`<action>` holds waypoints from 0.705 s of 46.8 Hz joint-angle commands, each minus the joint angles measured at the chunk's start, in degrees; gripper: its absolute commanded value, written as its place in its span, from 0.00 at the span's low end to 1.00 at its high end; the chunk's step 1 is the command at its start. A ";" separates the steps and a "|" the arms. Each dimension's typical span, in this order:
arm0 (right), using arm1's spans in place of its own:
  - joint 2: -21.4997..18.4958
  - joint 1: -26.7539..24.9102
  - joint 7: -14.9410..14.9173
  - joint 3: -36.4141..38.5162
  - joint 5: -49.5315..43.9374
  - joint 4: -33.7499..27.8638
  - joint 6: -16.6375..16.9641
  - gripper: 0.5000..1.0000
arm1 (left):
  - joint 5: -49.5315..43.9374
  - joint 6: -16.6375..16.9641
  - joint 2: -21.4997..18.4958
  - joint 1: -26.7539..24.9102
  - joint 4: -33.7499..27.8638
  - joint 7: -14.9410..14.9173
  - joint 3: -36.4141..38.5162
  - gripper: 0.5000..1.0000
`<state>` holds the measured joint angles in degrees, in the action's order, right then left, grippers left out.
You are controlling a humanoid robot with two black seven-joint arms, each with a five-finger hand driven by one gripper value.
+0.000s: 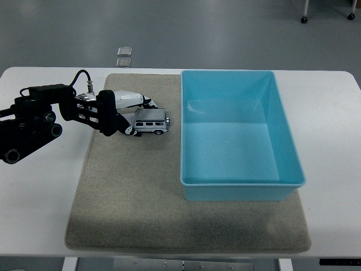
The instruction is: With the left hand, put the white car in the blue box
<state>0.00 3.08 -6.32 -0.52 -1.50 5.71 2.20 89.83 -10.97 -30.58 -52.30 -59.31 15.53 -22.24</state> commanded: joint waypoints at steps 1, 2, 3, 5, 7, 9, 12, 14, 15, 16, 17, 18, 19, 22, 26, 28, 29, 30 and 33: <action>0.00 0.00 0.00 -0.01 0.00 0.00 0.00 0.87 | 0.00 -0.02 0.00 0.01 -0.01 -0.06 0.09 0.47; 0.00 0.00 0.00 -0.01 0.00 0.00 0.00 0.87 | 0.00 -0.02 0.00 0.01 -0.10 -0.06 0.00 0.44; 0.00 0.00 0.00 0.08 0.00 0.00 0.00 0.87 | 0.00 -0.02 0.00 -0.08 -0.10 -0.06 0.09 0.41; 0.00 0.00 0.00 -0.01 0.00 0.00 0.00 0.87 | 0.00 -0.02 -0.09 -0.08 -0.10 -0.06 0.09 0.40; 0.00 0.00 0.00 -0.01 0.00 0.00 0.00 0.87 | 0.00 -0.02 -0.18 -0.34 -0.10 -0.06 0.09 0.33; 0.00 0.00 0.00 -0.01 0.00 0.00 0.00 0.87 | 0.00 -0.02 -0.27 -0.52 -0.01 0.03 0.09 0.31; 0.00 0.00 0.00 -0.01 0.00 0.00 0.00 0.87 | 0.00 -0.11 -0.27 -0.52 -0.10 -0.06 0.09 0.26; 0.00 0.00 0.00 0.08 0.00 0.00 0.00 0.87 | 0.00 -0.11 -0.27 -0.52 -0.10 -0.06 0.09 0.24; 0.00 0.00 0.00 0.08 0.00 0.00 0.00 0.87 | 0.00 -0.19 -0.27 -0.52 -0.10 -0.06 0.09 0.20; 0.00 0.00 0.00 0.08 0.00 0.00 0.00 0.87 | 0.00 -0.20 -0.27 -0.52 -0.10 -0.06 0.09 0.17; 0.00 0.00 0.00 0.08 0.00 0.00 0.00 0.87 | 0.00 -0.20 -0.27 -0.61 -0.10 -0.06 0.09 0.14; 0.00 0.00 0.00 -0.01 0.00 0.00 0.00 0.87 | 0.00 -0.20 -0.27 -0.61 -0.10 -0.06 0.09 0.10; 0.00 0.00 0.00 0.08 0.00 0.00 0.00 0.87 | 0.00 -0.20 -0.35 -0.61 -0.19 -0.06 0.09 0.05; 0.00 0.00 0.00 -0.01 0.00 0.00 0.00 0.87 | 0.00 -0.28 -0.35 -0.69 -0.19 -0.06 0.09 0.00; 0.00 0.00 0.00 0.08 0.00 0.00 0.00 0.87 | 0.00 -0.28 -0.53 -0.61 -0.19 -0.06 0.09 0.00; 0.00 0.00 0.00 0.08 0.00 0.00 0.00 0.87 | 0.00 -0.28 -0.62 -0.61 -0.19 -0.06 0.09 0.00; 0.00 0.00 0.00 0.08 0.00 0.00 0.00 0.87 | 0.00 -0.28 -0.62 -0.61 -0.19 -0.06 0.09 0.00; 0.00 0.00 0.00 -0.01 0.00 0.00 0.00 0.87 | 0.00 -0.28 -0.70 -0.61 -0.10 -0.06 0.09 0.00; 0.00 0.00 0.00 0.08 0.00 0.00 0.00 0.87 | 0.00 -0.20 -0.88 -0.78 -0.10 -0.06 0.09 0.00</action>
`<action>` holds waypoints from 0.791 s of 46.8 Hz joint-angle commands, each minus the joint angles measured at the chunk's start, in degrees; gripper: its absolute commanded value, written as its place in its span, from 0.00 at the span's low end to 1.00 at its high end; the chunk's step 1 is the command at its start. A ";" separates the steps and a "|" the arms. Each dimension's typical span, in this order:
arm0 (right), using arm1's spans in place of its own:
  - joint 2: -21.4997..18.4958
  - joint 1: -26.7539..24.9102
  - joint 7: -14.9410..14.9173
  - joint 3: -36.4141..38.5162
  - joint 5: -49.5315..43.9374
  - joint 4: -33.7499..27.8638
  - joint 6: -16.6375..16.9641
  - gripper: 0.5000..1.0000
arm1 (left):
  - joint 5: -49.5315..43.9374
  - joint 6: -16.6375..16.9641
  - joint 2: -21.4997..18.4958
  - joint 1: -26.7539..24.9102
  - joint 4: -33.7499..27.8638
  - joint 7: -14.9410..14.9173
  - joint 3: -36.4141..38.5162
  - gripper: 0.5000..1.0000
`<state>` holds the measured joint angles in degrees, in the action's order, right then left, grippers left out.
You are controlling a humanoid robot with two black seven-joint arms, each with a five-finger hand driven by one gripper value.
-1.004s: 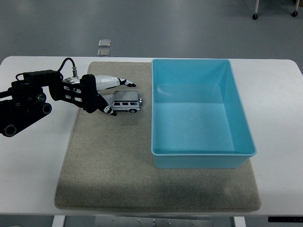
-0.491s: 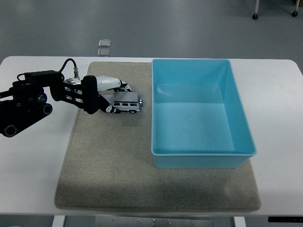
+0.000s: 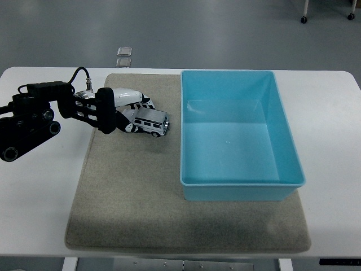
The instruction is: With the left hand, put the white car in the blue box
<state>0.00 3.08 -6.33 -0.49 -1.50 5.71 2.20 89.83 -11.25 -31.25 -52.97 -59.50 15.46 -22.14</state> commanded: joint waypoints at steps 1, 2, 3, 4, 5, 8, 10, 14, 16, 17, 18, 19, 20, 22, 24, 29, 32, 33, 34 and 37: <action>0.00 0.00 0.00 0.05 0.00 0.00 0.00 0.87 | 0.00 0.09 -0.47 -0.12 0.00 0.00 -0.01 0.00; 0.00 0.00 0.00 0.05 0.00 0.00 0.00 0.87 | -0.09 0.09 -0.91 -0.21 0.00 0.00 -0.01 0.00; 0.00 0.00 0.00 -0.03 0.00 0.00 0.00 0.87 | -0.18 0.09 -1.44 -0.38 -0.09 0.00 -0.01 0.00; 0.00 0.00 0.00 -0.03 0.00 0.00 0.00 0.87 | -0.26 0.09 -2.14 -0.56 -0.18 0.00 -0.01 0.00; 0.00 0.00 0.00 -0.03 0.00 0.00 0.00 0.87 | -0.35 0.09 -2.84 -0.73 -0.27 0.00 -0.09 0.00; 0.00 0.00 0.00 0.05 0.00 0.00 0.00 0.87 | -0.53 0.09 -4.60 -0.82 -0.53 0.00 -0.09 0.00; 0.00 0.00 0.00 0.05 0.00 0.00 0.00 0.87 | -0.62 0.09 -5.83 -0.82 -0.88 0.09 -0.18 0.00; 0.00 0.00 0.00 0.05 0.00 0.00 0.00 0.87 | -0.70 0.00 -8.99 -0.73 -1.67 0.35 -0.45 0.00; 0.00 0.00 0.00 0.05 0.00 0.00 0.00 0.87 | -0.79 0.00 -10.49 -0.73 -2.11 0.44 -0.53 0.00; 0.00 0.00 0.00 -0.03 0.00 0.00 0.00 0.87 | -0.79 -0.17 -11.28 -0.82 -2.20 0.44 -0.62 0.00; 0.00 0.00 0.00 -0.03 0.00 0.00 0.00 0.87 | -0.88 -0.18 -11.90 -0.91 -2.46 0.44 -0.62 0.00; 0.00 0.00 0.00 -0.03 0.00 0.00 0.00 0.87 | -0.97 -0.26 -12.51 -0.91 -2.64 0.44 -0.62 0.00; 0.00 0.00 0.00 0.05 0.00 0.00 0.00 0.87 | -1.06 -0.26 -12.95 -1.08 -2.81 0.44 -0.62 0.00; 0.00 0.00 0.00 -0.03 0.00 0.00 0.00 0.87 | -1.14 -0.35 -13.92 -1.26 -3.34 0.53 -0.71 0.00; 0.00 0.00 0.00 -0.03 0.00 0.00 0.00 0.87 | -1.14 -0.35 -14.80 -1.44 -4.04 0.79 -0.80 0.00; 0.00 0.00 0.00 0.05 0.00 0.00 0.00 0.87 | -1.32 -0.53 -17.17 -3.72 -5.89 1.32 -0.80 0.00; 0.00 0.00 0.00 -0.03 0.00 0.00 0.00 0.87 | -2.11 -1.14 -17.96 -5.39 -6.24 1.32 -0.80 0.00; 0.00 0.00 0.00 0.05 0.00 0.00 0.00 0.87 | -2.55 -1.49 -18.05 -6.00 -6.24 1.32 -0.80 0.00; 0.00 0.00 0.00 -0.03 0.00 0.00 0.00 0.87 | -2.90 -1.84 -18.14 -6.70 -6.24 1.32 -0.80 0.00; 0.00 0.00 0.00 -0.03 0.00 0.00 0.00 0.87 | -4.22 -3.07 -18.14 -8.73 -6.24 1.32 -0.80 0.00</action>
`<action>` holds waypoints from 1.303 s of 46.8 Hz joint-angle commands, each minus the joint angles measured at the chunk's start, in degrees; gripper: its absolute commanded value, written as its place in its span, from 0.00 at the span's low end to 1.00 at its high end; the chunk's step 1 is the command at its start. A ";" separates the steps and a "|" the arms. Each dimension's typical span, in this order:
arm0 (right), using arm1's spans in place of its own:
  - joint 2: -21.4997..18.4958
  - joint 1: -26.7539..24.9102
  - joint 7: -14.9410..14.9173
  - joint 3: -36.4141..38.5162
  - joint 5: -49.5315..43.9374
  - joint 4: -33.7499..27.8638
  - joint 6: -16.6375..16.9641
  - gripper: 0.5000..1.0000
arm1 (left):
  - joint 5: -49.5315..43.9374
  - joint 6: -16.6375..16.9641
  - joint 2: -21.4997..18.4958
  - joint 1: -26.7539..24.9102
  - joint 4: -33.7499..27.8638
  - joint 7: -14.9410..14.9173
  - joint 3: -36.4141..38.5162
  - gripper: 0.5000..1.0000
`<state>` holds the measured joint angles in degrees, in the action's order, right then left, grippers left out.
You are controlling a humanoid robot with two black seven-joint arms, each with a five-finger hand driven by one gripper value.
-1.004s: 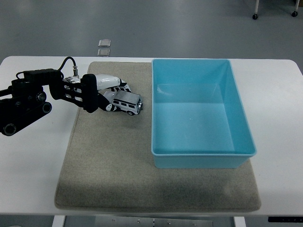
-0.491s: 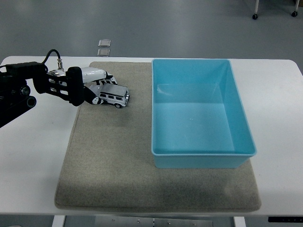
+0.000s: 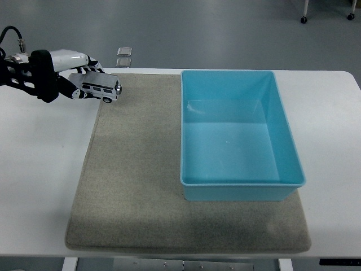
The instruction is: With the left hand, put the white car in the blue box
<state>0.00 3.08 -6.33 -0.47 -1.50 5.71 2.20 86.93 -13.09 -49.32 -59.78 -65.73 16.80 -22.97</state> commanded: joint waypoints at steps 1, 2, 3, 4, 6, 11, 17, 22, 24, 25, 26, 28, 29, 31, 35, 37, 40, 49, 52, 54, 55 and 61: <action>0.00 0.00 0.00 0.03 0.00 0.00 0.00 0.87 | -1.76 -1.85 -0.07 -2.61 -0.01 -0.01 0.03 0.00; 0.00 0.00 0.00 -0.06 0.00 0.00 0.00 0.87 | -2.20 -2.37 -0.07 -3.31 -0.01 -0.01 0.03 0.00; 0.00 0.00 0.00 0.03 0.00 0.00 0.00 0.87 | -2.55 -2.90 -0.07 -4.02 -0.01 -0.01 0.03 0.00; 0.00 0.00 0.00 -0.06 0.00 0.00 0.00 0.87 | -2.81 -3.34 -0.07 -4.63 -0.01 -0.01 0.03 0.00; 0.00 0.00 0.00 -0.06 0.00 0.00 0.00 0.87 | -3.52 -4.31 0.10 -5.69 -0.01 -0.01 0.03 0.00; 0.00 0.00 0.00 -0.06 0.00 0.00 0.00 0.87 | -5.19 -5.81 0.37 -8.15 -0.01 -0.01 0.03 0.00; 0.00 0.00 0.00 -0.06 0.00 0.00 0.00 0.87 | -7.82 -6.77 0.72 -10.70 -0.01 -0.19 0.03 0.00; 0.00 0.00 0.00 -0.06 0.00 0.00 0.00 0.87 | -8.44 -7.83 2.38 -12.99 0.07 -0.45 0.21 0.00; 0.00 0.00 0.00 0.03 0.00 0.00 0.00 0.87 | -8.44 -8.09 3.35 -13.60 0.16 -0.54 0.38 0.00; 0.00 0.00 0.00 -0.06 0.00 0.00 0.00 0.87 | -8.44 -8.18 3.79 -13.87 0.16 -0.63 0.47 0.00; 0.00 0.00 0.00 0.03 0.00 0.00 0.00 0.87 | -8.44 -8.27 4.23 -14.13 0.25 -0.72 0.56 0.00; 0.00 0.00 0.00 0.03 0.00 0.00 0.00 0.87 | -8.36 -8.36 5.28 -14.48 0.34 -0.89 0.65 0.00; 0.00 0.00 0.00 -0.06 0.00 0.00 0.00 0.87 | -8.27 -8.53 5.81 -14.48 0.43 -0.98 0.73 0.00; 0.00 0.00 0.00 0.03 0.00 0.00 0.00 0.87 | -8.18 -8.53 7.13 -14.66 0.60 -1.07 0.73 0.00; 0.00 0.00 0.00 -0.06 0.00 0.00 0.00 0.87 | -7.21 -8.53 10.29 -15.27 0.69 -1.59 0.82 0.00; 0.00 0.00 0.00 -0.06 0.00 0.00 0.00 0.87 | -7.13 -8.53 12.49 -15.27 0.69 -2.03 0.91 0.00; 0.00 0.00 0.00 -0.06 0.00 0.00 0.00 0.87 | -7.12 -8.53 15.83 -15.27 1.30 -3.17 1.44 0.00; 0.00 0.00 0.00 -0.06 0.00 0.00 0.00 0.87 | -5.46 -8.09 24.70 -15.80 4.03 -3.97 2.58 0.00; 0.00 0.00 0.00 0.03 0.00 0.00 0.00 0.87 | -4.32 -7.65 27.96 -15.98 5.69 -4.06 3.81 0.00; 0.00 0.00 0.00 -0.06 0.00 0.00 0.00 0.87 | -3.35 -7.57 30.24 -16.15 7.10 -4.06 4.86 0.00; 0.00 0.00 0.00 -0.06 0.00 0.00 0.00 0.87 | -2.65 -7.48 31.38 -16.15 7.98 -4.06 5.39 0.00; 0.00 0.00 0.00 0.03 0.00 0.00 0.00 0.87 | 0.43 -6.25 38.06 -16.15 13.43 -4.06 6.71 0.00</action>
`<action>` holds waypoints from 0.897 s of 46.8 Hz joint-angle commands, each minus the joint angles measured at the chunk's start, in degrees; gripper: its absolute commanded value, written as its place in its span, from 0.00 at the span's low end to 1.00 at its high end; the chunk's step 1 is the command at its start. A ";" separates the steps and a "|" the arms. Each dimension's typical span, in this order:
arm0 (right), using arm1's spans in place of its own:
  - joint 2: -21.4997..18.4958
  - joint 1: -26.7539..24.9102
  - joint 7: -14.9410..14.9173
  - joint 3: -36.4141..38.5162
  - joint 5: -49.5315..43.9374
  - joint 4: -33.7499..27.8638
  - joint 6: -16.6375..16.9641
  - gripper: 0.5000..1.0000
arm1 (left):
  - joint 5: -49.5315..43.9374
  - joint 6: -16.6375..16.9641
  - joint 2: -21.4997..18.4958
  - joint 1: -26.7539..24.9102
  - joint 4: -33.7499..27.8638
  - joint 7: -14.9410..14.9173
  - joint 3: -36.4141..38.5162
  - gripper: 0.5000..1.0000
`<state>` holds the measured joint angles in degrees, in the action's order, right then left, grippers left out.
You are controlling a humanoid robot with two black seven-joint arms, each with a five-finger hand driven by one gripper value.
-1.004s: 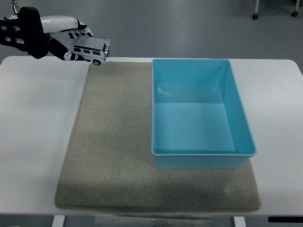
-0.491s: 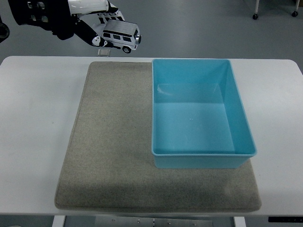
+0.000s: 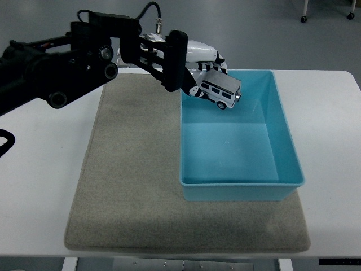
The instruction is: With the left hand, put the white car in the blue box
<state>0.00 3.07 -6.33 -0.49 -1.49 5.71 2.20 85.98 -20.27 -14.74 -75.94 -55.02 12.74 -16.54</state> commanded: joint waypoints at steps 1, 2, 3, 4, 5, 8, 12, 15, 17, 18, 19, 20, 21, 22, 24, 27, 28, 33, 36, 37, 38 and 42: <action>0.00 0.01 0.00 0.05 0.00 0.00 0.00 0.87 | 1.65 1.37 4.44 0.00 3.24 0.01 0.28 0.00; 0.00 0.01 0.00 -0.03 0.00 0.00 0.00 0.87 | 1.65 1.72 5.24 0.00 3.69 0.01 0.28 0.00; 0.00 0.01 0.00 0.05 0.00 0.00 0.00 0.87 | 1.65 1.98 5.94 0.00 3.95 0.01 0.28 0.00; 0.00 0.01 0.00 -0.03 0.00 0.00 0.00 0.87 | 1.65 2.16 6.64 0.00 4.04 0.01 0.28 0.00; 0.00 0.01 0.00 -0.04 0.00 0.00 0.00 0.87 | 1.65 2.34 7.17 0.09 4.13 0.01 0.37 0.00; 0.00 0.01 0.00 0.05 0.00 0.00 0.00 0.87 | 1.74 2.34 8.93 0.79 4.22 0.01 0.46 0.00; 0.00 0.01 0.00 0.05 0.00 0.00 0.00 0.87 | 1.74 2.34 9.90 1.67 4.30 -1.39 0.72 0.00; 0.00 0.01 0.00 0.05 0.00 0.00 0.00 0.87 | 1.65 2.34 9.90 2.11 4.22 -2.54 1.51 0.00; 0.00 0.01 0.00 0.05 0.00 0.00 0.00 0.87 | 1.56 2.43 9.82 2.28 4.13 -2.72 2.04 0.00; 0.00 0.01 0.00 -0.03 0.00 0.00 0.00 0.87 | 1.47 2.43 9.82 2.37 3.96 -2.72 2.13 0.00; 0.00 0.01 0.00 -0.04 0.00 0.00 0.00 0.87 | 1.47 2.43 9.82 2.55 3.69 -2.81 2.30 0.00; 0.00 0.01 0.00 0.05 0.00 0.00 0.00 0.87 | 1.39 2.43 9.82 2.81 3.52 -2.72 2.39 0.00; 0.00 0.01 0.00 -0.03 0.00 0.00 0.00 0.87 | 1.30 2.43 9.82 3.16 3.43 -2.81 2.39 0.01; 0.00 0.01 0.00 0.05 0.00 0.00 0.00 0.87 | 1.04 2.43 9.73 3.43 3.43 -2.81 2.39 0.13; 0.00 0.01 0.00 -0.03 -0.09 0.00 0.00 0.87 | 0.51 2.43 9.55 3.69 3.43 -2.72 2.30 0.37; 0.00 0.01 0.00 -0.04 0.00 0.00 0.00 0.87 | 0.24 2.60 9.20 3.87 3.25 -2.72 1.69 0.82; 0.00 0.01 0.00 0.05 0.00 0.00 0.00 0.87 | 0.07 2.60 9.20 4.04 3.08 -2.72 1.43 0.95; 0.00 0.01 0.00 0.05 0.00 0.00 0.00 0.87 | -3.35 2.43 8.68 4.04 2.63 -2.81 1.07 1.00; 0.00 0.01 0.00 0.05 0.00 0.00 0.00 0.87 | -7.57 2.43 7.71 3.78 2.63 -2.89 0.90 1.00; 0.00 0.01 0.00 -0.03 0.00 0.00 0.00 0.87 | -8.88 2.43 7.18 3.69 2.55 -2.89 0.90 1.00; 0.00 0.01 0.00 0.05 0.00 0.00 0.00 0.87 | -10.12 2.43 6.66 3.69 2.37 -2.89 0.90 1.00; 0.00 0.01 0.00 0.05 0.00 0.00 0.00 0.87 | -14.42 2.43 3.41 3.34 1.32 -2.89 0.02 1.00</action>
<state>0.00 3.08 -6.34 -0.49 -1.50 5.71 2.20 74.87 -17.83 -8.78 -72.38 -52.92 9.87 -15.76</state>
